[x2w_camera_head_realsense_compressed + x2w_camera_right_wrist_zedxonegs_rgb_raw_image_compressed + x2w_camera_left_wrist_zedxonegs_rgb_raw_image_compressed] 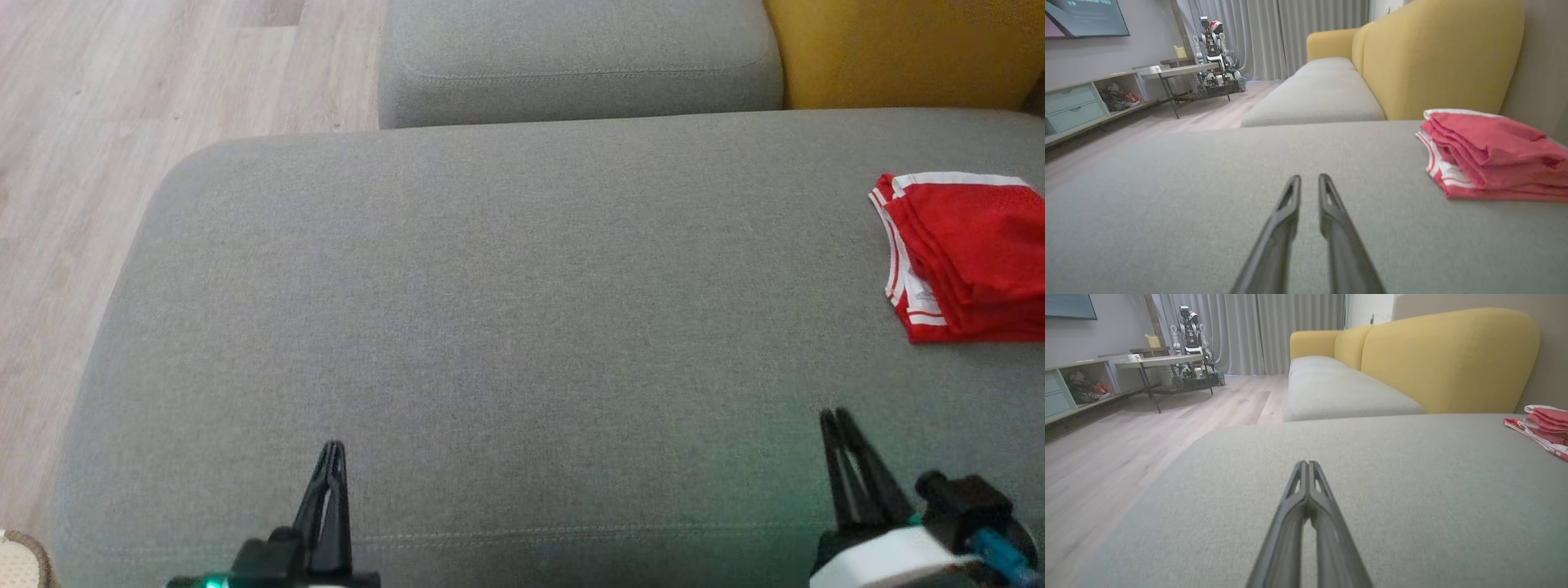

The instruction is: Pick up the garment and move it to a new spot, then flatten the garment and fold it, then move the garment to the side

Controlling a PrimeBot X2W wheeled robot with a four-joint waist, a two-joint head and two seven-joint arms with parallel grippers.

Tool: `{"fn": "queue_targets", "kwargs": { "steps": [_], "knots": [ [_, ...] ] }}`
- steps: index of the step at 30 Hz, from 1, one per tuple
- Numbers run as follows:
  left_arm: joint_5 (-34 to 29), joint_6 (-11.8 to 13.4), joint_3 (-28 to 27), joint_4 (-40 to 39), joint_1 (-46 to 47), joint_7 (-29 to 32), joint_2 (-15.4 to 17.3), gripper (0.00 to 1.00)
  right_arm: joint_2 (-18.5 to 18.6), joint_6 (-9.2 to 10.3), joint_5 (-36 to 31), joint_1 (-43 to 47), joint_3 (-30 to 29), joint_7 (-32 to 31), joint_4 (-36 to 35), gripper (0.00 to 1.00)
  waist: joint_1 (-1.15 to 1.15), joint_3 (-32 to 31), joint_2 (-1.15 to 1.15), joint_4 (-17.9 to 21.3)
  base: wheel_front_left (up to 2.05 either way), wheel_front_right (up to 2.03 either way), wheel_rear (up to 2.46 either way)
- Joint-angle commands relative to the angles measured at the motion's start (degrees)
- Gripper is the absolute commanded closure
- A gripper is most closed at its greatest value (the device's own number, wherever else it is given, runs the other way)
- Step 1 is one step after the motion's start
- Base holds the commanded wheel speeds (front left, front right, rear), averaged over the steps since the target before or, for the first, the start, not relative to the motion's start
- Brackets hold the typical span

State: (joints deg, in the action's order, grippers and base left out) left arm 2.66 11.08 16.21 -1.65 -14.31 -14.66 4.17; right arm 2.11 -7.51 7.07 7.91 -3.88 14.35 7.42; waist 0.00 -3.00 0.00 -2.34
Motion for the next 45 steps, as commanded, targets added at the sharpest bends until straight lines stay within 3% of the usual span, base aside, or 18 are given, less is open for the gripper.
{"fn": "queue_targets", "kwargs": {
  "steps": [1, 45],
  "knots": [
    [1.44, -0.05, -0.08, -1.67, 0.09, 0.07, -0.03, 1.00, 0.05, 0.00, 1.48, -0.69, -0.08, -0.23, -1.10, 1.00, 0.00, 0.07, 0.00, 0.04, 0.00, 0.00, 0.00],
    [34.15, -6.73, -6.11, 5.03, 7.52, 5.95, 1.06, 1.00, 0.79, 0.01, 31.39, -5.40, -0.37, -6.98, 1.66, 1.00, 0.00, 1.13, 0.00, 0.84, 0.00, 0.00, 0.00]
  ]
}}
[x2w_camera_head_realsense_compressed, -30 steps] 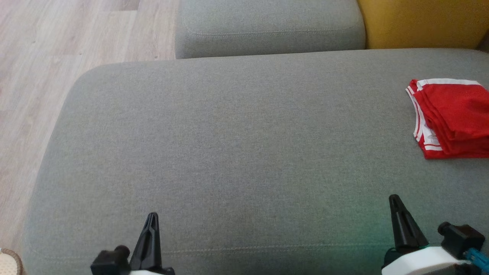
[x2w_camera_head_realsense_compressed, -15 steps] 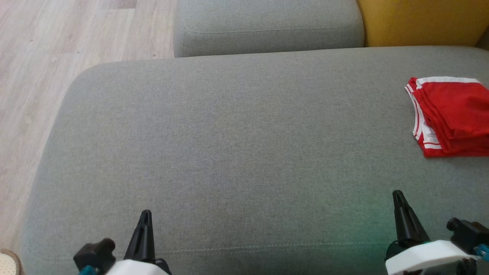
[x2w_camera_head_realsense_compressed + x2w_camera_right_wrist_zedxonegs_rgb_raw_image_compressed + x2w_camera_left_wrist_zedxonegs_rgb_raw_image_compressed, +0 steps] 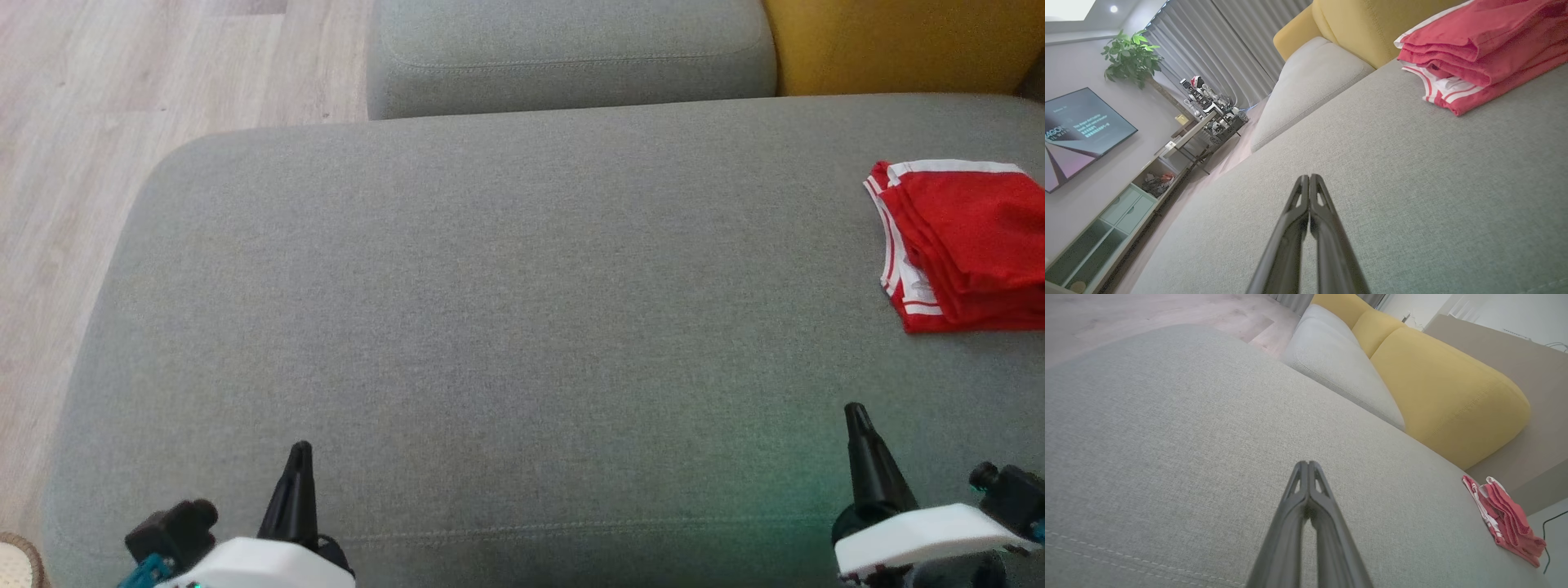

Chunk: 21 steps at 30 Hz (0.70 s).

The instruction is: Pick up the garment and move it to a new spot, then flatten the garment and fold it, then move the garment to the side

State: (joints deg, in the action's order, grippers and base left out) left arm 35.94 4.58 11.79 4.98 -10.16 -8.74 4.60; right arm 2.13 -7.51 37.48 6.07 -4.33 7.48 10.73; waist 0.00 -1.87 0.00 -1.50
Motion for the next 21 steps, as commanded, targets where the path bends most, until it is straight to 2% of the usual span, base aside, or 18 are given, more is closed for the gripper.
{"fn": "queue_targets", "kwargs": {
  "steps": [1, 21],
  "knots": [
    [1.61, -0.38, -1.84, -1.49, 3.53, 0.18, 0.65, 1.00, 0.79, 0.01, 1.66, -3.67, 0.07, -0.27, -1.59, 1.00, 0.00, 0.03, 0.00, 0.02, 0.00, 0.00, 0.00],
    [16.32, -3.35, -5.05, 1.08, 6.70, 3.20, 0.76, 1.00, 0.99, 0.01, 15.37, -5.85, -0.23, -3.52, -0.35, 1.00, 0.00, 0.53, 0.00, 0.40, 0.00, 0.00, 0.00]
  ]
}}
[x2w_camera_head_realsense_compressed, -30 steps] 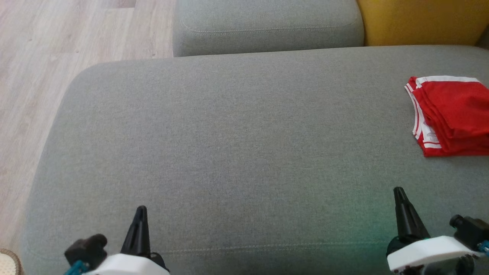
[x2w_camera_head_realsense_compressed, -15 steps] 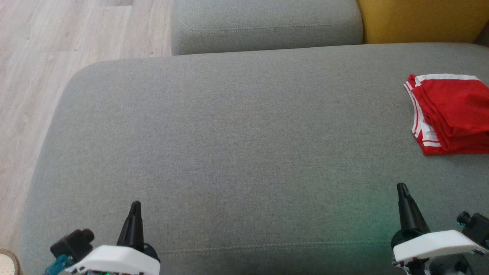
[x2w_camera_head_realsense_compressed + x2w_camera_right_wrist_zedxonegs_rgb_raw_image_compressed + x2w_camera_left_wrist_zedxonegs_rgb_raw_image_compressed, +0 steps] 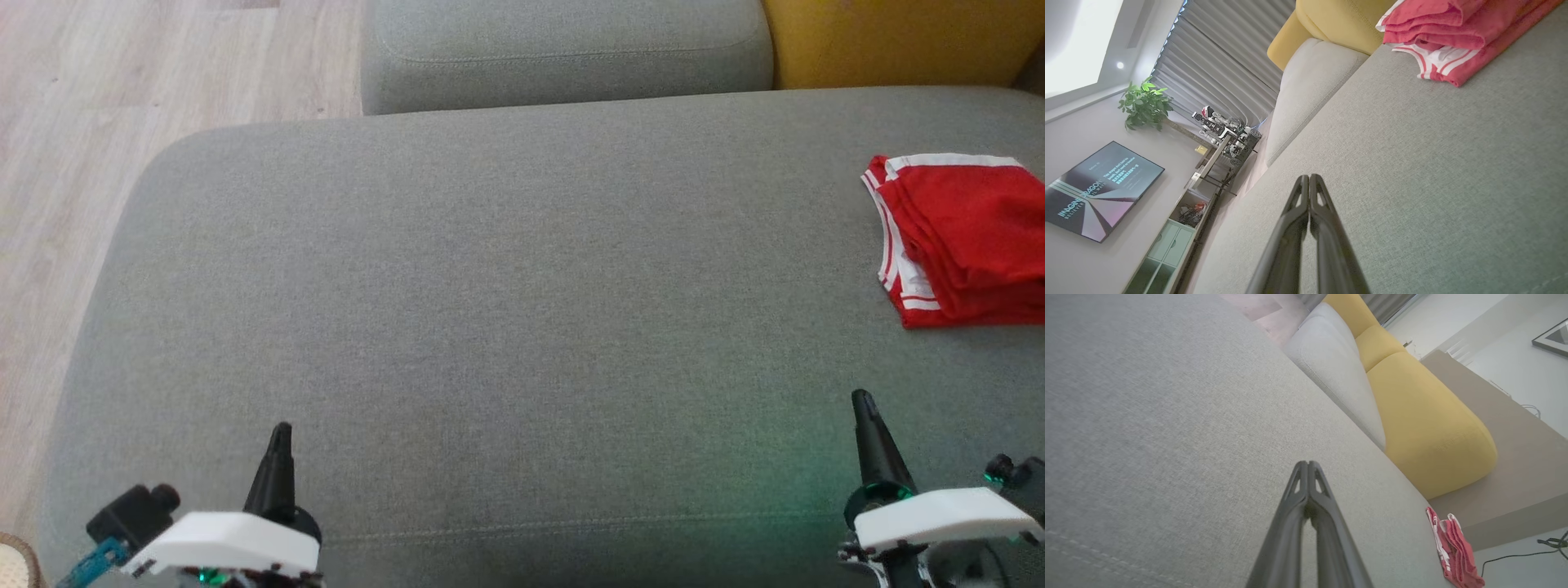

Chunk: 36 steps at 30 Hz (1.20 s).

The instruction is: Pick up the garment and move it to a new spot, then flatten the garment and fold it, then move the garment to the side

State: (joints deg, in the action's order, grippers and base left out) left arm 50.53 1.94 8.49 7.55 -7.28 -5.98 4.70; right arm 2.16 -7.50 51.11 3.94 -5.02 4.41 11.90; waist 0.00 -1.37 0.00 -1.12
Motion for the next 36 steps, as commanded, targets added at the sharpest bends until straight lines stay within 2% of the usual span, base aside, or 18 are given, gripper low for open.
{"fn": "queue_targets", "kwargs": {
  "steps": [1, 36],
  "knots": [
    [2.46, -0.86, -1.91, -1.36, 3.98, 0.60, 0.66, 1.00, 0.96, 0.00, 2.41, -3.83, 0.44, -0.62, -1.46, 1.00, 0.00, 0.06, 0.00, 0.04, 0.00, 0.00, 0.00],
    [27.73, -6.05, -7.98, 3.34, 9.63, 6.29, 0.51, 1.00, 1.18, 0.01, 26.21, -7.65, -0.25, -6.45, 0.73, 1.00, 0.00, 0.94, 0.00, 0.69, 0.00, 0.00, 0.00]
  ]
}}
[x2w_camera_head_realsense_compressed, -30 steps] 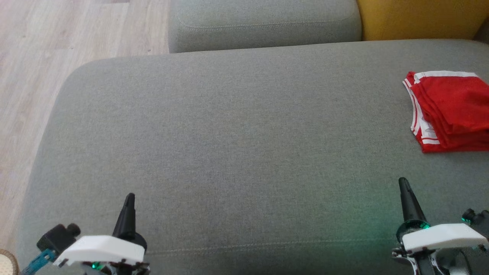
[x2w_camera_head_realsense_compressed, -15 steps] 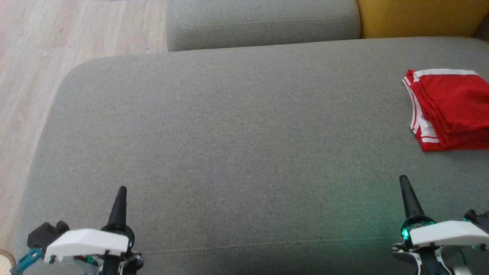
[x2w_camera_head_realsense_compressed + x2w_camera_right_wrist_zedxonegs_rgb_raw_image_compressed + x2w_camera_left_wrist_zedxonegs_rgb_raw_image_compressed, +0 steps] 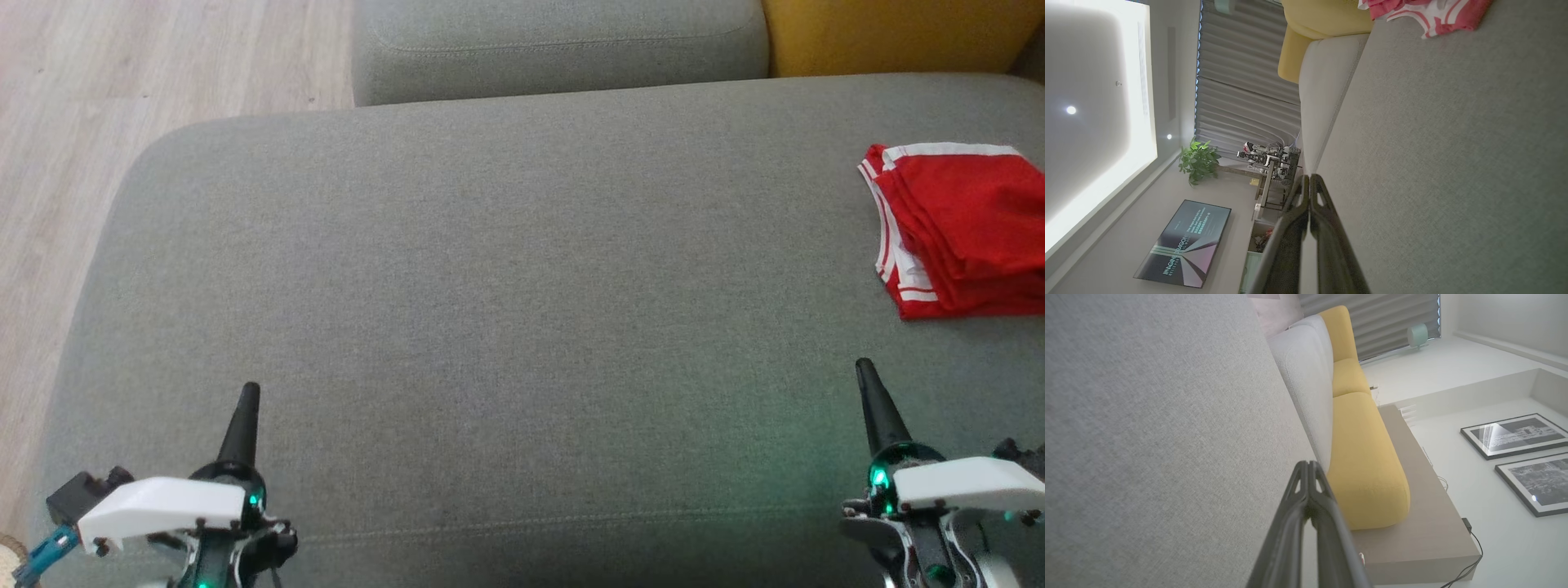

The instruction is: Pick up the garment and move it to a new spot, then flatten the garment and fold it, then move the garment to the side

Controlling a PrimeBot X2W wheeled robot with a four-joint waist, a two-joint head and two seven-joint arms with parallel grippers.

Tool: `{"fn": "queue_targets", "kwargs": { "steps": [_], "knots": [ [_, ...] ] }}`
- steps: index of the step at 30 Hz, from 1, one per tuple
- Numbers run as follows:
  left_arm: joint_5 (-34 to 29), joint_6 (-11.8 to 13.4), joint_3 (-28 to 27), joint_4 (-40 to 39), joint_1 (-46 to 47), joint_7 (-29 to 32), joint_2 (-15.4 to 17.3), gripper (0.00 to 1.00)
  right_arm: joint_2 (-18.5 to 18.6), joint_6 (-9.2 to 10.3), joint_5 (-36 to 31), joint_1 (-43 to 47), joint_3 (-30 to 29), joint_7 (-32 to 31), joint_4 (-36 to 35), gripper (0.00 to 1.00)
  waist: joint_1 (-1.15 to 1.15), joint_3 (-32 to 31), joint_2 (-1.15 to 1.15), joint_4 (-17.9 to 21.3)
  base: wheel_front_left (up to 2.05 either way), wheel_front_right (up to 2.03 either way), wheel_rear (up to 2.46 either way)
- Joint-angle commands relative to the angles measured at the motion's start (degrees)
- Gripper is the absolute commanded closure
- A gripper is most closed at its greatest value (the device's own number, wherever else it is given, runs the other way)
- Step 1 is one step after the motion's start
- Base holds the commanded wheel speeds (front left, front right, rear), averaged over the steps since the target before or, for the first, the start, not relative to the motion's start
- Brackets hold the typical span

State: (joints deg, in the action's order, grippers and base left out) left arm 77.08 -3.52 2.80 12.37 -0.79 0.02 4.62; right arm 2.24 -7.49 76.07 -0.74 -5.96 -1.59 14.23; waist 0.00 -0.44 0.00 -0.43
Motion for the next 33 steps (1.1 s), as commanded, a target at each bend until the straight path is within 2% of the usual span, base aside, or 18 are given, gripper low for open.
{"fn": "queue_targets", "kwargs": {
  "steps": [1, 24, 33],
  "knots": [
    [1.90, -0.73, -2.47, -1.34, 3.30, 0.46, 0.57, 1.00, 1.11, 0.00, 1.93, -3.07, 0.67, -0.62, -1.54, 1.00, 0.00, 0.04, 0.00, 0.03, 0.00, 0.00, 0.00],
    [17.47, -3.97, -6.48, 1.62, 6.85, 4.19, 0.32, 1.00, 1.20, 0.00, 16.71, -5.47, 0.17, -4.31, -0.17, 1.00, 0.00, 0.58, 0.00, 0.43, 0.00, 0.00, 0.00],
    [17.27, -3.97, -6.72, 1.63, 6.86, 4.38, 0.15, 1.00, 1.14, 0.00, 16.64, -5.47, 0.09, -4.38, -0.17, 1.00, 0.00, 0.58, 0.00, 0.43, 0.00, 0.00, 0.00]
  ]
}}
